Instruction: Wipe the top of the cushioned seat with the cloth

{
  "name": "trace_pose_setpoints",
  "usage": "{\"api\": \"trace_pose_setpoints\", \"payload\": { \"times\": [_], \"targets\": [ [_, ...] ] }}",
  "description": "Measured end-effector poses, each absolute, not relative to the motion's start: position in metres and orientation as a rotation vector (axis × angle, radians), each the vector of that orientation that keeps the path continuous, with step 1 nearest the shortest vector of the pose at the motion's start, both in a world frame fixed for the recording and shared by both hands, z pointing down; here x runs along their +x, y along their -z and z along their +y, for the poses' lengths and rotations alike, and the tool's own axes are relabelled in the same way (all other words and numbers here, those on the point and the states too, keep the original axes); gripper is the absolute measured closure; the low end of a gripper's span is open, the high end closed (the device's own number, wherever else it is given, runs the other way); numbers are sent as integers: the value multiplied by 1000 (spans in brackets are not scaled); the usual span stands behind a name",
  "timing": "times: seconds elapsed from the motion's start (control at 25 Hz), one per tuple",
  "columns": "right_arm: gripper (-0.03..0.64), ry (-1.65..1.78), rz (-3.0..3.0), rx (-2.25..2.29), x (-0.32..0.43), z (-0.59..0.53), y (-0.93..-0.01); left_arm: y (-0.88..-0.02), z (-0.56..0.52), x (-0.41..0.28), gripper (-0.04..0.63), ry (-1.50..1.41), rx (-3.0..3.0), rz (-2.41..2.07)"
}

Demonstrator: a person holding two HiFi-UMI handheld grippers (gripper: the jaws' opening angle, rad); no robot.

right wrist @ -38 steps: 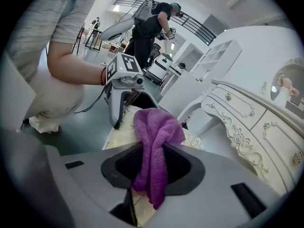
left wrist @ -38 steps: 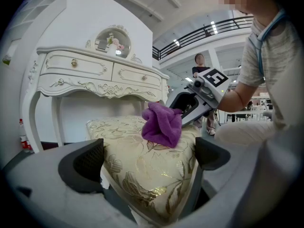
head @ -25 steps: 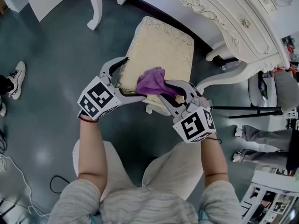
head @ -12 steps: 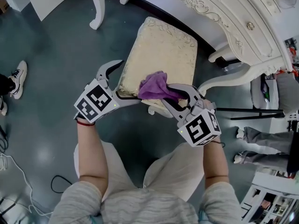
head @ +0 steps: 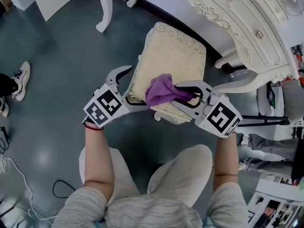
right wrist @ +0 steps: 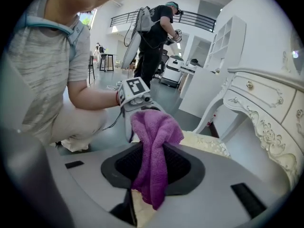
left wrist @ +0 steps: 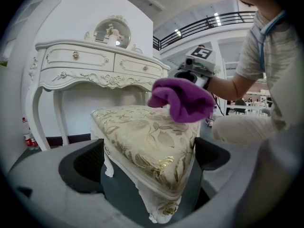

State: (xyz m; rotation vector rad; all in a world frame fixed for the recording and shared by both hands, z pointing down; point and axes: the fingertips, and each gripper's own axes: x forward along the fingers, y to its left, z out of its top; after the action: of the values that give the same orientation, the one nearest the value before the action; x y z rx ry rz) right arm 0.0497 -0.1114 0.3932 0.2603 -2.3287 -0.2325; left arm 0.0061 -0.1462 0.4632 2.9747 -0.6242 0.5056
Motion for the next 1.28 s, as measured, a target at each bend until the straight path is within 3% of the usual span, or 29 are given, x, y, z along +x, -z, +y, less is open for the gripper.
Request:
{"api": "trace_pose_setpoints", "payload": {
  "times": [0.56,1.28],
  "targets": [
    [503,501,-1975,818,53,-361,-378,-468,-148,10,5,-461,2949,-589],
    [503,558,-1797,808,51,-400,-410,-467,-148,10,5,-429,2962,-557]
  ]
}}
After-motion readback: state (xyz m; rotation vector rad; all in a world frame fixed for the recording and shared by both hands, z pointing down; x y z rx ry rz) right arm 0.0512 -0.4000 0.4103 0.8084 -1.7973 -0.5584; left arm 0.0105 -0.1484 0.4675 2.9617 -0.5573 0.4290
